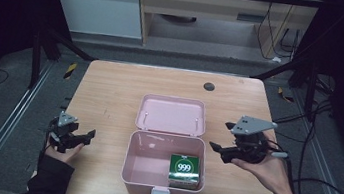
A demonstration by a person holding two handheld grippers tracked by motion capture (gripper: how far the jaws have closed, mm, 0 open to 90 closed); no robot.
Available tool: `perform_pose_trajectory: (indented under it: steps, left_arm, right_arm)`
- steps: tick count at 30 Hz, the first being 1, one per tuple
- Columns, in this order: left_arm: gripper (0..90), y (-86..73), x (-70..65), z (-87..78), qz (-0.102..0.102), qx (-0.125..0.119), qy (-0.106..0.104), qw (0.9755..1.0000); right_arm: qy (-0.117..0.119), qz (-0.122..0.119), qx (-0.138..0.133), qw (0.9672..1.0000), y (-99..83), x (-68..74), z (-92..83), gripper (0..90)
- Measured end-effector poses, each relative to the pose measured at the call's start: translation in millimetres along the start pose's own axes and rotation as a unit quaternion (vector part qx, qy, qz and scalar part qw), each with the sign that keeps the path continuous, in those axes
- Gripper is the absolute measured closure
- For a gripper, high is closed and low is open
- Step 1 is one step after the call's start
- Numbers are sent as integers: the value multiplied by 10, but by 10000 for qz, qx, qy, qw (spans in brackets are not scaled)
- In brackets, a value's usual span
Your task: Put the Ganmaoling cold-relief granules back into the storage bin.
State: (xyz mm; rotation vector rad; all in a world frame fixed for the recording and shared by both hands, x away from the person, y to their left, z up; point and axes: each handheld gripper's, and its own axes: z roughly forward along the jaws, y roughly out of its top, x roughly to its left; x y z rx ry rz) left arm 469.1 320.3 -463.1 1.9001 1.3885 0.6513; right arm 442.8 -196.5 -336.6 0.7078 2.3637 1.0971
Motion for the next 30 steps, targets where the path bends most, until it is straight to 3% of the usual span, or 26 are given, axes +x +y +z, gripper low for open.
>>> perform_pose_trajectory:
  steps: [3,4,5,7,8,10,13,15,16,17,19,23,30]
  left_arm:
    - [290,-1,-2,1,2,20,4,10000]
    - [290,-1,-3,2,9,30,3,10000]
    - [297,-1,-5,2,7,30,6,10000]
    - [309,0,-6,2,10,30,2,10000]
    - [314,0,-6,1,10,33,1,10000]
    - [327,0,-7,0,3,37,6,10000]
    - [351,0,-3,-3,-16,44,-13,10000]
    - [373,-1,0,-4,-26,40,-28,10000]
    - [373,-1,0,-4,-28,45,-28,10000]
    - [383,-1,0,-3,-30,48,-25,10000]
    - [387,0,-1,-1,-13,61,-26,10000]
    - [387,-2,-1,12,-4,79,-19,10000]
    - [341,-19,19,35,-2,106,60,9999]
  right_arm:
    - [-281,410,-201,9986,-159,-75,-15,229]
    - [-281,410,-201,9986,-159,-75,-15,229]
    - [-434,657,-278,9965,-270,-111,6,224]
    - [-505,725,-276,9957,-311,-123,19,218]
    - [-739,939,-265,9925,-435,-157,66,210]
    - [-819,1148,-335,9894,-546,-185,110,201]
    - [-974,1238,-434,9866,-664,-214,164,202]
    - [-1133,1323,-234,9844,-809,-271,247,184]
    - [-1133,1323,-234,9844,-809,-271,247,184]
    - [-1216,1482,-218,9812,-905,-309,292,167]
    - [-1234,1571,-194,9796,-955,-323,318,149]
    - [-1375,1702,86,9757,-1210,-361,419,109]
    - [-1551,1895,259,9692,-1387,-420,482,67]
